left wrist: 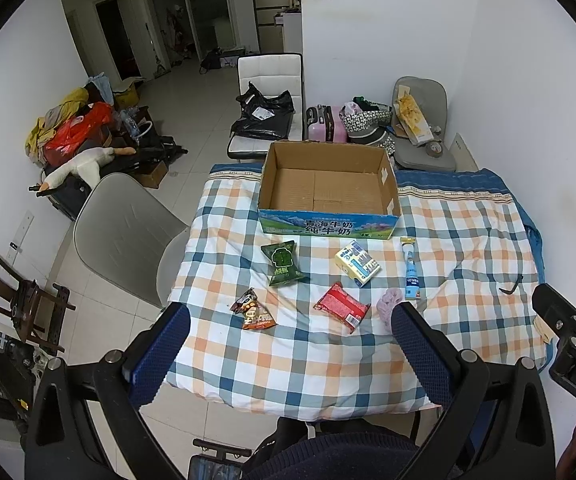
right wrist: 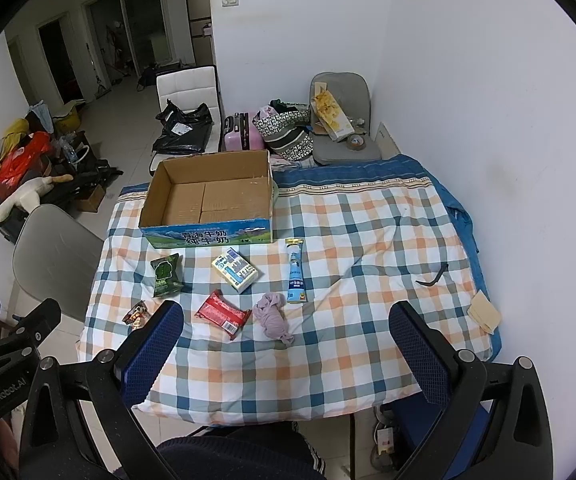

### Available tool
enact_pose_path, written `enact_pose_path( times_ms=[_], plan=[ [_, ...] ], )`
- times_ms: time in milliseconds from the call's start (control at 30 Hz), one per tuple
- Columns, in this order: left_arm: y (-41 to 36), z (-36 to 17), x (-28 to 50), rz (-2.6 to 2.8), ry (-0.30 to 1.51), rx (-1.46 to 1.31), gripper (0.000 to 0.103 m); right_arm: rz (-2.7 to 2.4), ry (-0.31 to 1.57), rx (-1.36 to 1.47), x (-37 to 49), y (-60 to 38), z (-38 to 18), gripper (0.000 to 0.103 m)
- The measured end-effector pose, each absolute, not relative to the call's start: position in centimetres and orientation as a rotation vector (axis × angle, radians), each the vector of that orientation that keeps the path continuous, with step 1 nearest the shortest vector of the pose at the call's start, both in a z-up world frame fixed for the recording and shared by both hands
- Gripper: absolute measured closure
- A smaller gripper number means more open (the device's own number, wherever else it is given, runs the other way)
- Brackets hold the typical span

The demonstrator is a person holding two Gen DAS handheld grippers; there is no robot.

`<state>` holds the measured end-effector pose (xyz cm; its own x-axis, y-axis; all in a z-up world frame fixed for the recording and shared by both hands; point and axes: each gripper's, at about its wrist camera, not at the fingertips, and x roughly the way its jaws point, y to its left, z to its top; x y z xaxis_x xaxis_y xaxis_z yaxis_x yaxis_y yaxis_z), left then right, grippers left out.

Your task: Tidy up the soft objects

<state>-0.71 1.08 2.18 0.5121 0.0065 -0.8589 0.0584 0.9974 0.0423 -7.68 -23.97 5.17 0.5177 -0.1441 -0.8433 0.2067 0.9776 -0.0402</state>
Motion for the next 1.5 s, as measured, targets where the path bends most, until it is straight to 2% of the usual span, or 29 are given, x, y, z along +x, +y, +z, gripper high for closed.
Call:
enact_pose_path(
  times_ms=[1100, 1300, 1500],
  plan=[
    [0.6, 2.0, -0.3, -0.038, 1.042, 0.056, 0.0, -0.206, 1.02, 0.086, -7.4, -24.4, 4.8, 0.0],
    [-0.1, -1.3, 3.6, -0.036, 1.105, -0.023, 0.0, -0.205, 1.099, 0.15, -3.8, -26.9, 0.4, 0.0],
    [-0.7, -10.9, 8.9, -0.034, 1.289, -0.105, 0.0, -0.208, 1.271, 0.172, 1.4, -29.6, -10.1, 0.0]
  ],
)
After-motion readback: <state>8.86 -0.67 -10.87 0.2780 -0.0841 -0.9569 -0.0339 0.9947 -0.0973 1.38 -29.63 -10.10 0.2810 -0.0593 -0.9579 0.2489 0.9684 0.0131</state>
